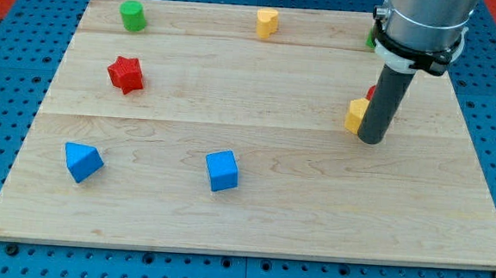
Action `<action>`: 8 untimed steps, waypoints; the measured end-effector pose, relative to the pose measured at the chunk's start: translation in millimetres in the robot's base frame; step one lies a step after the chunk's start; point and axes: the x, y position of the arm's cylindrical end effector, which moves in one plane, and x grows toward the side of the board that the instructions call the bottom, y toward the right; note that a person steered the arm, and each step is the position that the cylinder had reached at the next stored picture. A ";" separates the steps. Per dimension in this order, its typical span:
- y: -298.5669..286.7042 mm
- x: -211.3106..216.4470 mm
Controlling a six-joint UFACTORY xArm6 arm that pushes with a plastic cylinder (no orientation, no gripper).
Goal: Push the green star into red circle
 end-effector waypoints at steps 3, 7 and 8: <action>183.8 -63.7; 75.5 -211.9; 44.4 -188.3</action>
